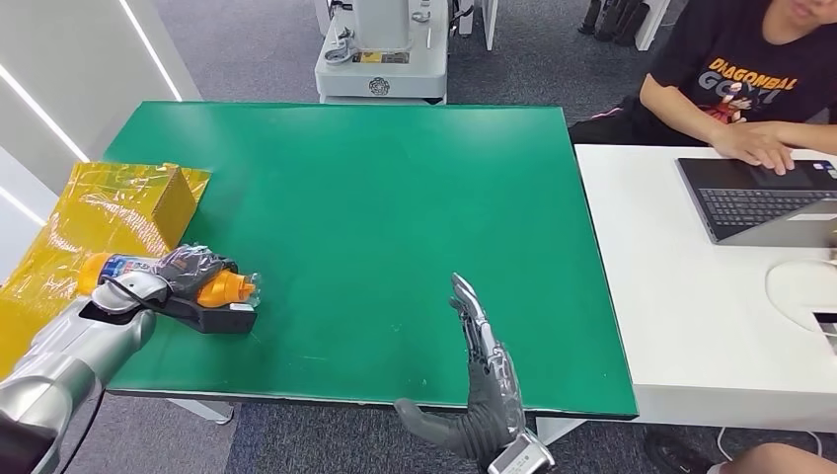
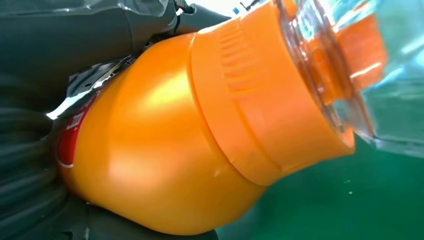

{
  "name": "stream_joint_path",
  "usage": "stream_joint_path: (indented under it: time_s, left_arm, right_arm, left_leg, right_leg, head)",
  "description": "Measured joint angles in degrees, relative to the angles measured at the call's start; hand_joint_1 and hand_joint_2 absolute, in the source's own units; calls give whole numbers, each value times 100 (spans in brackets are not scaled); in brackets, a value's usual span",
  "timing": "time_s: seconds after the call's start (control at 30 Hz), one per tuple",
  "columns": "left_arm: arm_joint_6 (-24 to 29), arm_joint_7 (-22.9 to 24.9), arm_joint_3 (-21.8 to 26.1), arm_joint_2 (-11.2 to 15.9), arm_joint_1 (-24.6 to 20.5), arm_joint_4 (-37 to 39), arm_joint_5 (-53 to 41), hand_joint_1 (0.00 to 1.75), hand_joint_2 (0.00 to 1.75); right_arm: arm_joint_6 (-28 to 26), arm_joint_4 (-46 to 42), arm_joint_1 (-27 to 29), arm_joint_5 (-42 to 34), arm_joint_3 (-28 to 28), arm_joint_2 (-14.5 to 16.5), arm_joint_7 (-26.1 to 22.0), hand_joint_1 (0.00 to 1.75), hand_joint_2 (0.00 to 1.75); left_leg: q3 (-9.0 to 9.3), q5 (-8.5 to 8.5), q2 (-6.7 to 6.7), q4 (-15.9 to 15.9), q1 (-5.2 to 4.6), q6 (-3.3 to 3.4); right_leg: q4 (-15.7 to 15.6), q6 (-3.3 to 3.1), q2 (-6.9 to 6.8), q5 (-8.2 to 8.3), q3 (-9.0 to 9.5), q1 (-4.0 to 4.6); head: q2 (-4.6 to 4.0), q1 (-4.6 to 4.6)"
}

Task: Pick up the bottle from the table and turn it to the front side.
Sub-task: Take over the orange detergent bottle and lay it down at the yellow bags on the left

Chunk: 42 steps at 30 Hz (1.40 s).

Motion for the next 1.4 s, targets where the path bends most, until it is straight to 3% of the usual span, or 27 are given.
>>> stream_joint_path:
  time_s: [0.03, 0.07, 0.83, 1.17, 1.4]
  left_arm:
    - [38, 6, 1, 11, 17, 7, 4, 7, 175]
    - [71, 20, 1, 20, 34, 8, 7, 0, 175]
    - [238, 163, 122, 206, 216, 8, -124, 0, 175]
    - [44, -84, 181, 249, 82, 8, -361, 0, 175]
    - [-70, -366, 255, 477, 4, -105, -285, 0, 175]
  right_arm:
    - [19, 1, -1, -1, -1, 0, -1, 0, 175]
    - [36, 2, -2, -1, -1, 0, -2, 0, 175]
    - [207, 126, -61, -40, -4, 21, 42, 0, 175]
    - [248, 133, -69, 21, -80, 95, 101, 0, 175]
    - [335, 146, 2, 102, -178, 142, 84, 0, 175]
  left_leg:
    - [1, 0, 0, -1, 0, 0]
    - [2, 0, 0, -1, 0, -1]
    - [33, 4, 2, -10, 0, -9]
    - [35, 7, 1, -10, 1, -13]
    - [30, 7, 1, -10, 0, -14]
  right_leg:
    - [0, 0, 0, 0, 1, 0]
    - [0, 0, 0, 0, 2, 0]
    - [7, -6, 2, -2, 23, 0]
    - [7, -7, 1, -2, 22, 0]
    - [7, -7, 1, -3, 15, 1]
  head:
    - [0, 0]
    - [0, 0]
    - [-1, 0]
    - [0, -1]
    - [0, 0]
